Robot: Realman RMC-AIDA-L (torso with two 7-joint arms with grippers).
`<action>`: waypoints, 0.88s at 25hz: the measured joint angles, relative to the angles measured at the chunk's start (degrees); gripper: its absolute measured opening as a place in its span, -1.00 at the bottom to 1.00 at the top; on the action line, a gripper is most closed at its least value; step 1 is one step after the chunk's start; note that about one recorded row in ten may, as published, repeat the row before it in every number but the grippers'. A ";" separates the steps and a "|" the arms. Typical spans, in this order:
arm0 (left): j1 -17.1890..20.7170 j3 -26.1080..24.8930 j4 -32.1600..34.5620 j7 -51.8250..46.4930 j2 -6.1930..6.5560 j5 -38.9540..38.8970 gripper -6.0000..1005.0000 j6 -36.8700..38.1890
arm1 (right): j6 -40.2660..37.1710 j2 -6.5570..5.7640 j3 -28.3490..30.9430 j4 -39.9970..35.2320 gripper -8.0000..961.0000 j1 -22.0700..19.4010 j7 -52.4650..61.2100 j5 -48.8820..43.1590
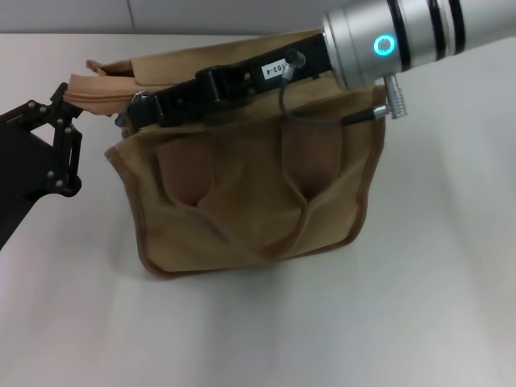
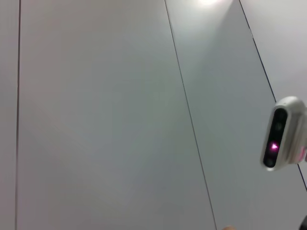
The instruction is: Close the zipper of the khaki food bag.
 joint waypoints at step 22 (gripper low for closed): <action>-0.83 0.30 -1.89 0.68 -0.09 0.42 -0.83 3.22 | 3.60 0.57 -1.98 1.73 0.20 0.51 2.34 2.69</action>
